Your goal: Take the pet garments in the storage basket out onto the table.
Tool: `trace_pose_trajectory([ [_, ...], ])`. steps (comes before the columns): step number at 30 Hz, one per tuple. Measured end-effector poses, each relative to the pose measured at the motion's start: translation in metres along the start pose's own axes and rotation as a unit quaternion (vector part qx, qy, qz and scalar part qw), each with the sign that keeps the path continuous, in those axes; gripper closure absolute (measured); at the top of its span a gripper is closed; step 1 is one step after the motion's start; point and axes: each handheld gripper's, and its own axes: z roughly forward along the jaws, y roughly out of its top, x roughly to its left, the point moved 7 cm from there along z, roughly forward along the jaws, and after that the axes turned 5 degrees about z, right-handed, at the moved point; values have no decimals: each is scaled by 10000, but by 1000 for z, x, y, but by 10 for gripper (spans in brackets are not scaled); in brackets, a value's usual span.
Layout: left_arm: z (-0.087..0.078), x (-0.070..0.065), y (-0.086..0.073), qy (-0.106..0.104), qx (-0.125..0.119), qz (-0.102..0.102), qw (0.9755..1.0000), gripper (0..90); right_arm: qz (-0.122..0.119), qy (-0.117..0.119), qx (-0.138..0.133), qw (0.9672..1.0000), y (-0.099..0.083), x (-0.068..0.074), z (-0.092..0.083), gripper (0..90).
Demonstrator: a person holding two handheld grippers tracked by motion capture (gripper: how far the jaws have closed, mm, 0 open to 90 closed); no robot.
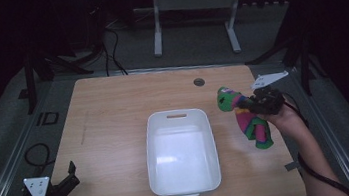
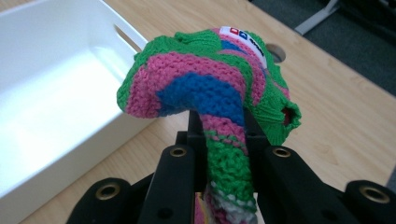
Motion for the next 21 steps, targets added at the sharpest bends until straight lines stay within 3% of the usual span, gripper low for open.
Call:
trace_pose_trajectory([
  [6,0,0,0,-12,-2,3,10000,14,76,-74,141,9998,-13,-5,23,799],
  [7,0,0,0,-14,-1,5,10000,14,143,-132,168,9997,-19,-9,33,799],
  [18,0,0,0,-16,-12,9,10000,14,508,-432,148,9977,-42,-28,74,798],
  [21,0,0,0,-17,-15,10,10000,14,613,-423,121,9971,-46,-30,80,798],
])
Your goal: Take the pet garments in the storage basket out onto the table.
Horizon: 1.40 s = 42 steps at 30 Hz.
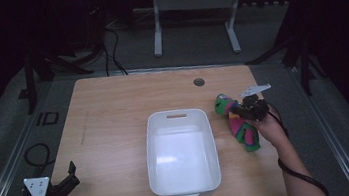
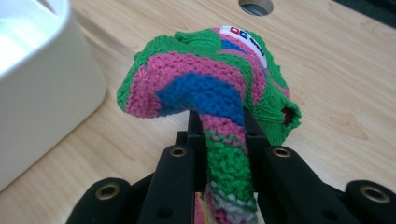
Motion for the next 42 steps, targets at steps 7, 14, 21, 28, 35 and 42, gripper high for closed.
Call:
trace_pose_trajectory([
  [7,0,0,0,1,8,3,10000,14,60,28,264,9996,-18,3,23,797],
  [14,0,0,0,-10,4,1,10000,15,104,-4,481,9988,-33,11,46,783],
  [21,0,0,0,-4,-3,-15,10000,15,261,89,512,9983,-38,13,48,619],
  [28,0,0,0,2,-1,-16,10000,14,367,234,273,9987,-32,14,27,460],
  [35,0,0,0,4,5,-3,10000,14,515,277,-12,9983,-31,10,4,306],
  [42,0,0,0,8,13,4,10000,14,645,270,-252,9972,-45,1,-19,132],
])
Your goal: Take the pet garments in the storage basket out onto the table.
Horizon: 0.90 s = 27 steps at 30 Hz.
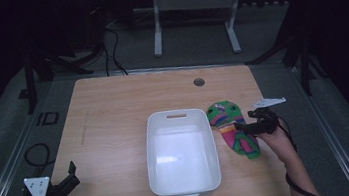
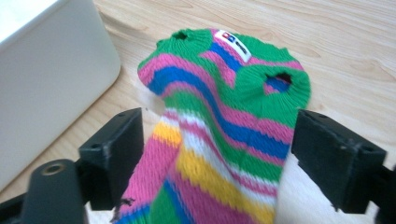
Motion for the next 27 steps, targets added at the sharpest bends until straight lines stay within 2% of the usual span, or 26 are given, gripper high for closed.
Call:
trace_pose_trajectory([
  [4,0,0,0,-4,0,-7,10000,14,229,48,-213,9995,-9,-7,-12,138],
  [8,0,0,0,-12,11,-4,10000,14,231,-119,-314,9992,-22,-14,-22,136],
  [10,0,0,0,-11,8,-6,10000,14,273,-305,-283,9988,-31,-17,-26,136],
  [12,0,0,0,-10,1,-7,10000,14,339,-370,-317,9982,-37,-20,-30,135],
  [17,0,0,0,-11,6,2,10000,15,464,-533,-628,9955,-55,-25,-42,132],
  [25,0,0,0,-2,2,-2,10000,14,554,-701,-684,9937,-81,-28,-53,132],
  [26,0,0,0,1,2,-3,10000,14,621,-807,-813,9915,-87,-28,-58,132],
  [27,0,0,0,1,1,-9,10000,14,621,-807,-813,9915,-87,-28,-58,132],
])
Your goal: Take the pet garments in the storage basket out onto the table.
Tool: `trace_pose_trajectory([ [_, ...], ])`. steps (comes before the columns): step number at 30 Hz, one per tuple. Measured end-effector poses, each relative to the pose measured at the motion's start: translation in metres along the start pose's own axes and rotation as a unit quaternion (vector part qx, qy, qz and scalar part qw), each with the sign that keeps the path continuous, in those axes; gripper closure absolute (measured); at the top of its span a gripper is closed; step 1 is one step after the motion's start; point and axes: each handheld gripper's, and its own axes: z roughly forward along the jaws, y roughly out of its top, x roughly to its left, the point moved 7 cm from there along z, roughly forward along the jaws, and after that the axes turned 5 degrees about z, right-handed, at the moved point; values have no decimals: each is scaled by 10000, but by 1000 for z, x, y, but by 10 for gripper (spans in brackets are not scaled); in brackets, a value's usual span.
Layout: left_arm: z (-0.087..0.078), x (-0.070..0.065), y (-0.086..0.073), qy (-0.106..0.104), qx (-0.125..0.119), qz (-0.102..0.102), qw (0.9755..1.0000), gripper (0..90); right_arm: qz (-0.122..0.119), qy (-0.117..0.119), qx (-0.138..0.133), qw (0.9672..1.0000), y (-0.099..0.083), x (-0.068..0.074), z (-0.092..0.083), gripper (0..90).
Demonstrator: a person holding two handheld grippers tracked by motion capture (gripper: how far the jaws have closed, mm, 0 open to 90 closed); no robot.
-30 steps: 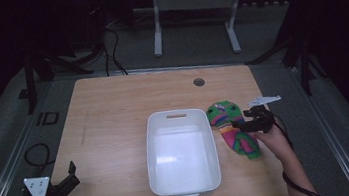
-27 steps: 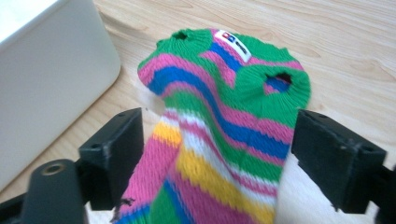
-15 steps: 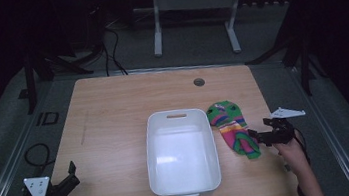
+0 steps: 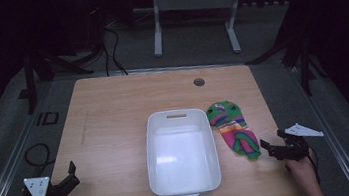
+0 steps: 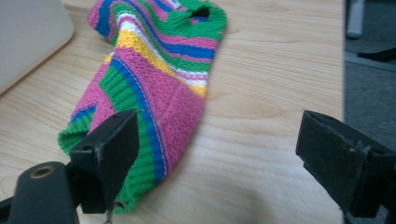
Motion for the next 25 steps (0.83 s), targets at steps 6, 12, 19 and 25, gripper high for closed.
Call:
trace_pose_trajectory([
  [6,0,0,0,3,-5,-8,10000,14,-3,-435,-271,9987,-9,-5,-12,133],
  [12,0,0,0,3,-7,-8,10000,15,-51,-758,-412,9963,-23,-8,-18,125],
  [19,-1,0,0,7,-14,-24,10000,14,-121,-1194,-739,9900,-30,-11,-27,124],
  [25,-1,0,0,15,-8,-9,10000,14,-28,-1284,-847,9881,-33,-15,-33,124],
])
